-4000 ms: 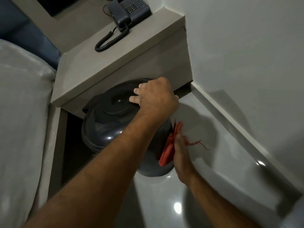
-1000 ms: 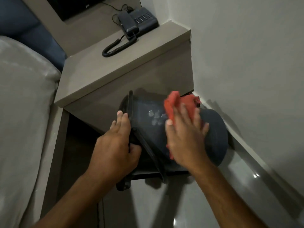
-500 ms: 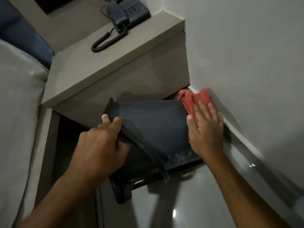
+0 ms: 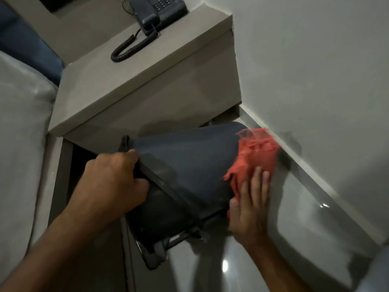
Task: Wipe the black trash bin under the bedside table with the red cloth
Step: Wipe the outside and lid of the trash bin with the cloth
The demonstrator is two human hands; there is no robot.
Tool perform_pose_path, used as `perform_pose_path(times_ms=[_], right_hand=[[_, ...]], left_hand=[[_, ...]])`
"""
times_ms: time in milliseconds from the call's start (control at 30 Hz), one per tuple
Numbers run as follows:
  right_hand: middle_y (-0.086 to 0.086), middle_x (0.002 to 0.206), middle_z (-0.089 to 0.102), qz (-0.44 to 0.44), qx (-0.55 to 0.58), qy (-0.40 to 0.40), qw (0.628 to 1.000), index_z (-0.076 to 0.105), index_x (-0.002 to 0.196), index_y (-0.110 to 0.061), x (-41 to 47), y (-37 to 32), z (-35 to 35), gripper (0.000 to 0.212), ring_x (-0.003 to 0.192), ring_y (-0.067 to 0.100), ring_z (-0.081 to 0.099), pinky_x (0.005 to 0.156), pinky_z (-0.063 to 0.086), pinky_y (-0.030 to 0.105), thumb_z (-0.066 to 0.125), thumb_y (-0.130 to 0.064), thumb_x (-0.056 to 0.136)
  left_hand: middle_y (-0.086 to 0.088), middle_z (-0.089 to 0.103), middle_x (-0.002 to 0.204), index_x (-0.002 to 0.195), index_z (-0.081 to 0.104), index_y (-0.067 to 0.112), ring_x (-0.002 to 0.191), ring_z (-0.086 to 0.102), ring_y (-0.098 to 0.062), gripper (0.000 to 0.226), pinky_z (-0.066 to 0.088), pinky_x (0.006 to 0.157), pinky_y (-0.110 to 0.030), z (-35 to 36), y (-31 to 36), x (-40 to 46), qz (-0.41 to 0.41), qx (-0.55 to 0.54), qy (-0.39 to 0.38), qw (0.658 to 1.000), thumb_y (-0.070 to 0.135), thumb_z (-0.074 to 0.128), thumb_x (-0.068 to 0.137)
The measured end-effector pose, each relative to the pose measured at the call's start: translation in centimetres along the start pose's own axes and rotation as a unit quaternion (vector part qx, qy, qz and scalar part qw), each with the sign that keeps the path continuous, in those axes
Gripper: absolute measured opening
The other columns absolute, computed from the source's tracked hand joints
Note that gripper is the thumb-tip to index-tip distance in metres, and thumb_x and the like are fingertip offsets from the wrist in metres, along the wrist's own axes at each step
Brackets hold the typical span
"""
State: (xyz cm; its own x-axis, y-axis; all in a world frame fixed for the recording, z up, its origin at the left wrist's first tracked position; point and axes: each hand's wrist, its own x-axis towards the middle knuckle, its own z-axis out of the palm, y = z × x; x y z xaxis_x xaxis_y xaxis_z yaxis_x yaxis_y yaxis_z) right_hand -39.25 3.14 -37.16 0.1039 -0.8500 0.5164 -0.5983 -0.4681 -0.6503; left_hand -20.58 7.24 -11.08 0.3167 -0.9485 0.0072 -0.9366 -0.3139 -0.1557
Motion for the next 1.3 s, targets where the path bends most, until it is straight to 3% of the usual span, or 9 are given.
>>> perform_pose_path(times_ms=[267,333,500,700,833,1033,1133,1233,1300], right_hand=[[-0.001,0.171,0.014,-0.287,-0.007,-0.008,0.958,0.025,0.159,-0.034,-3.3,-4.3,3.7,0.059,0.156,0.032,0.017,0.124,0.009,0.057,0.04,-0.042,0.102],[0.006,0.172,0.01,-0.232,-0.028,-0.001,0.972,0.02,0.16,-0.032,-3.1,-2.2,3.4,0.061,0.157,0.034,0.012,0.124,0.011,0.06,0.039,-0.043,0.103],[0.026,0.161,0.019,0.15,0.096,0.011,0.984,0.039,0.15,0.002,1.0,-0.3,1.6,0.055,0.15,0.055,0.013,0.114,0.022,0.074,0.038,-0.028,0.104],[0.004,0.153,0.053,-0.114,0.14,-0.097,0.979,0.053,0.145,-0.017,6.1,-9.0,-0.7,0.046,0.15,0.034,0.035,0.121,0.024,0.055,0.041,-0.033,0.103],[0.0,0.158,0.047,-0.175,0.074,-0.205,0.96,0.048,0.148,-0.027,11.8,-12.7,-1.4,0.05,0.147,0.032,0.037,0.117,0.026,0.054,0.042,-0.035,0.098],[-0.013,0.156,0.048,-0.019,0.062,-0.231,0.971,0.045,0.148,-0.045,15.8,-6.9,-2.4,0.054,0.148,0.013,0.035,0.116,0.029,0.044,0.026,-0.049,0.098],[-0.008,0.15,0.054,0.112,0.062,-0.244,0.961,0.049,0.144,-0.047,15.5,-0.6,-3.6,0.048,0.142,0.018,0.044,0.115,0.036,0.05,0.026,-0.046,0.102],[0.009,0.136,0.063,0.259,0.125,-0.243,0.927,0.057,0.137,-0.042,14.6,1.8,-3.4,0.039,0.119,0.031,0.059,0.102,0.046,0.04,0.036,-0.041,0.105],[0.005,0.135,0.063,0.229,0.213,-0.227,0.922,0.057,0.138,-0.04,13.1,-0.8,-2.4,0.039,0.119,0.026,0.061,0.099,0.045,0.032,0.038,-0.039,0.104]], left_hand=[[0.007,0.052,0.059,0.09,0.063,0.016,0.052,0.051,-0.01,0.02,0.028,0.044,-0.02,0.8,-1.3,-0.1,-0.018,0.007,-0.044,0.999,0.021,0.073,0.074],[0.006,0.051,0.057,0.085,0.06,0.016,0.052,0.052,-0.013,0.018,0.028,0.044,-0.021,1.0,-0.9,-0.4,-0.011,0.006,-0.042,0.999,0.025,0.071,0.075],[0.004,0.053,0.061,0.081,0.055,0.02,0.055,0.05,-0.011,0.021,0.029,0.043,-0.019,1.2,-0.6,-0.7,-0.042,0.001,-0.063,0.997,0.035,0.069,0.076],[-0.003,0.054,0.063,0.082,0.053,0.014,0.055,0.056,-0.027,0.019,0.034,0.048,-0.028,0.8,-0.4,-0.8,0.003,0.072,-0.023,0.997,0.023,0.067,0.073],[-0.031,0.068,0.106,0.113,0.06,0.003,0.059,0.067,-0.041,0.046,0.052,0.047,-0.036,0.4,0.9,-1.0,0.044,0.162,-0.007,0.986,0.015,0.072,0.07],[-0.042,0.064,0.11,0.114,0.059,-0.009,0.061,0.07,-0.046,0.067,0.05,0.035,-0.038,-0.4,2.6,-1.5,0.093,0.211,0.002,0.973,0.019,0.087,0.06],[-0.049,0.056,0.115,0.116,0.056,-0.014,0.081,0.069,-0.055,0.071,0.053,0.038,-0.046,-0.8,3.1,-2.2,0.171,0.197,0.038,0.965,0.013,0.089,0.059],[-0.05,0.054,0.118,0.116,0.059,-0.016,0.092,0.064,-0.062,0.048,0.058,0.046,-0.055,-1.5,3.8,-2.6,0.249,0.202,0.097,0.942,0.002,0.078,0.076],[-0.049,0.058,0.113,0.108,0.066,-0.015,0.09,0.063,-0.063,0.027,0.059,0.051,-0.059,-1.8,4.1,-2.8,0.3,0.205,0.117,0.924,0.002,0.059,0.088]])
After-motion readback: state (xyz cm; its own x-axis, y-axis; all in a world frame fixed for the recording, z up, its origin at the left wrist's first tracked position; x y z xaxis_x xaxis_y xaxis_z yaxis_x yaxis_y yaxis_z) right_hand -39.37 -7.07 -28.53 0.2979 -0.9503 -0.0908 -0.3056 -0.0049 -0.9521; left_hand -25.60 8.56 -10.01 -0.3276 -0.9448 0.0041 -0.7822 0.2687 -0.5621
